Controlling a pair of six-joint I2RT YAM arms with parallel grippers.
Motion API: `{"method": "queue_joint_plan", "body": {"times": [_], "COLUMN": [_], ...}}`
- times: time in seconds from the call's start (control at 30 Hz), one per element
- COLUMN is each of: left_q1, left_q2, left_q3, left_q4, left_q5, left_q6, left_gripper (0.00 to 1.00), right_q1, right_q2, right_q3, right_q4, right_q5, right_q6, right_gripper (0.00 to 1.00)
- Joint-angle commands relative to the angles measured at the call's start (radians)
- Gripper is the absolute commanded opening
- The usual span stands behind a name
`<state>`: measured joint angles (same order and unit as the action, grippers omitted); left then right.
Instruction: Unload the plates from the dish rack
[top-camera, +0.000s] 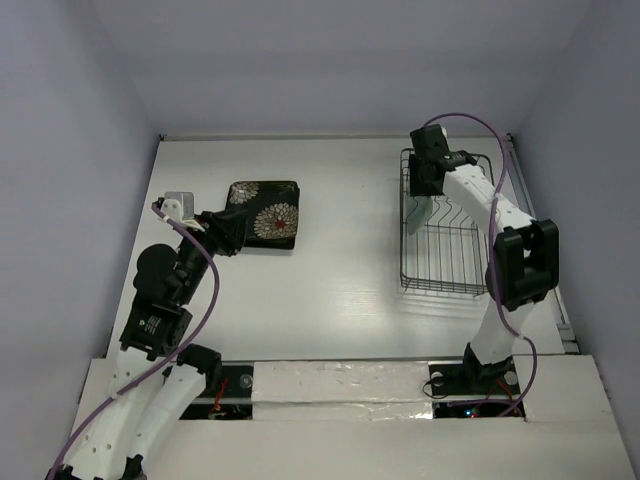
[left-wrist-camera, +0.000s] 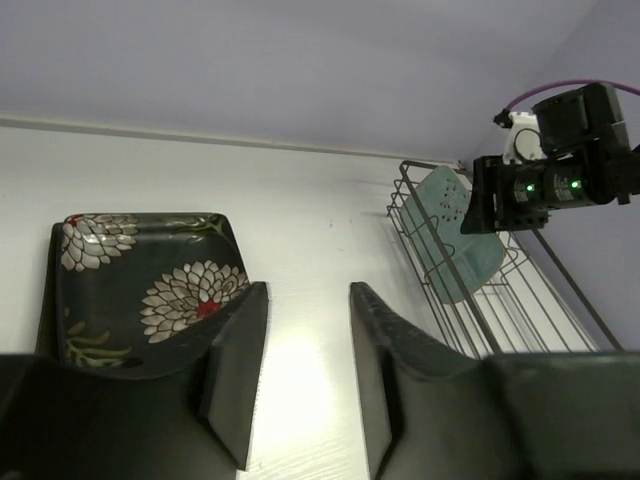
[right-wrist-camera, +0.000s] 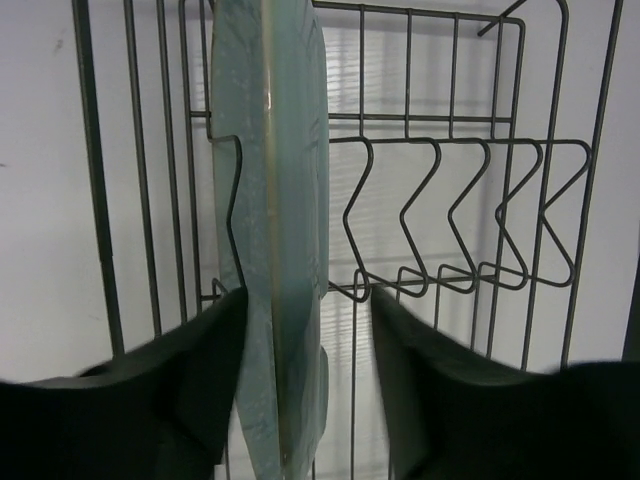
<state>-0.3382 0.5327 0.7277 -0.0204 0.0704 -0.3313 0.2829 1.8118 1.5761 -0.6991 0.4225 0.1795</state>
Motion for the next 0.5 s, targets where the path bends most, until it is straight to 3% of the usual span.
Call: {"method": "queue_joint_plan", "body": {"times": [0.0,0.2,0.27,0.47], "left_q1": [0.005,0.005,0.005,0.005], "left_q2": [-0.010,-0.020,-0.023,-0.025], "left_q3": [-0.001,0.001,0.001,0.001], "left_q4": [0.033,0.030,0.031,0.033], "left_q5": [0.000,0.000,0.003,0.005], "left_q6": [0.000,0.001,0.000,0.000], "left_gripper": [0.36,0.44,0.44,0.47], "right_q1": [-0.001,-0.010,-0.010,-0.010], "right_q2": [0.018,0.011,-0.009,-0.066], "right_q3": [0.061,0.085,0.091,0.130], "right_q4": [-0.020,-0.036,-0.040,-0.048], "right_q5": [0.035,0.064,0.081,0.136], "right_q6": [-0.029,-0.055,-0.069,-0.130], "right_gripper": [0.51,0.12,0.03,0.00]}}
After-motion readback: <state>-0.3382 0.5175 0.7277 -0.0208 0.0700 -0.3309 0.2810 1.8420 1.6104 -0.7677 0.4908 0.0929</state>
